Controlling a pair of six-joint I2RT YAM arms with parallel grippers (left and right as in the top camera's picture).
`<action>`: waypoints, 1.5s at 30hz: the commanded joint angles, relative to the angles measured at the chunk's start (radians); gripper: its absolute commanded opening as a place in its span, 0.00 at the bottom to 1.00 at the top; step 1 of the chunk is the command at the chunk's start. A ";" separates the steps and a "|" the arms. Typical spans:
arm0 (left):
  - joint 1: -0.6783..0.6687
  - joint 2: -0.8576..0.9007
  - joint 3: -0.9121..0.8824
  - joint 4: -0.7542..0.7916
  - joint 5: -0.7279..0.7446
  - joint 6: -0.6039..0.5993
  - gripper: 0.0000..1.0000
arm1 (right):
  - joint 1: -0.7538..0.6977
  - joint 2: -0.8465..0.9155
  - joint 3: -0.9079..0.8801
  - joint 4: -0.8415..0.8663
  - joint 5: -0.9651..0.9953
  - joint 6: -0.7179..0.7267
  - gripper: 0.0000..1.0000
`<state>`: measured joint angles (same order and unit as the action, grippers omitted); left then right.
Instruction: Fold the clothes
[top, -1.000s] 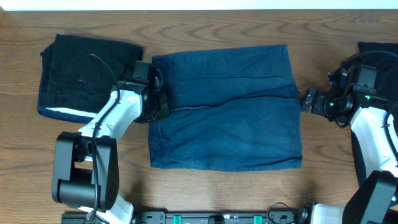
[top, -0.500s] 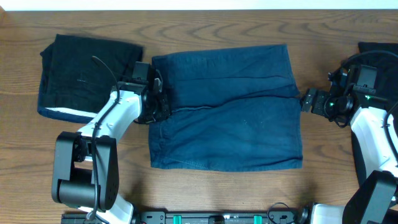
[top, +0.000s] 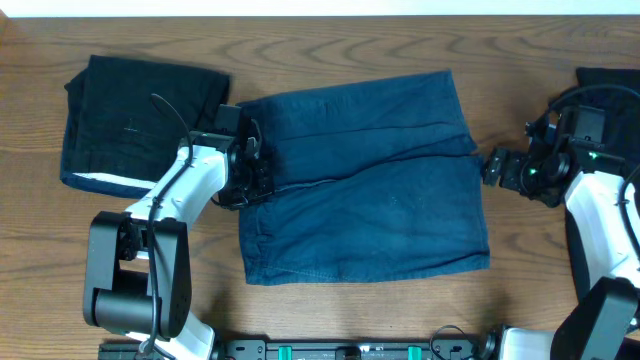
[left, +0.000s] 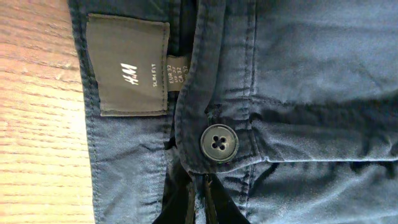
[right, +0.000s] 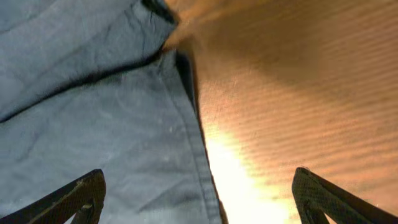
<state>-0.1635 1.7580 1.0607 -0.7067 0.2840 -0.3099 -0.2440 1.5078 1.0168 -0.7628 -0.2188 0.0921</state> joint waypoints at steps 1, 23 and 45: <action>0.008 -0.006 -0.012 0.001 -0.034 0.013 0.08 | -0.005 -0.048 0.043 -0.043 -0.091 0.012 0.94; -0.001 0.185 -0.011 0.294 -0.034 -0.072 0.06 | 0.124 -0.008 -0.001 -0.038 -0.107 -0.004 0.85; -0.002 0.188 -0.011 0.378 -0.089 -0.088 0.07 | 0.122 0.451 0.000 0.291 0.098 -0.037 0.80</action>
<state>-0.1665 1.8992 1.0718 -0.2855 0.2813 -0.4110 -0.1085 1.8572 1.0542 -0.4778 -0.3264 0.0441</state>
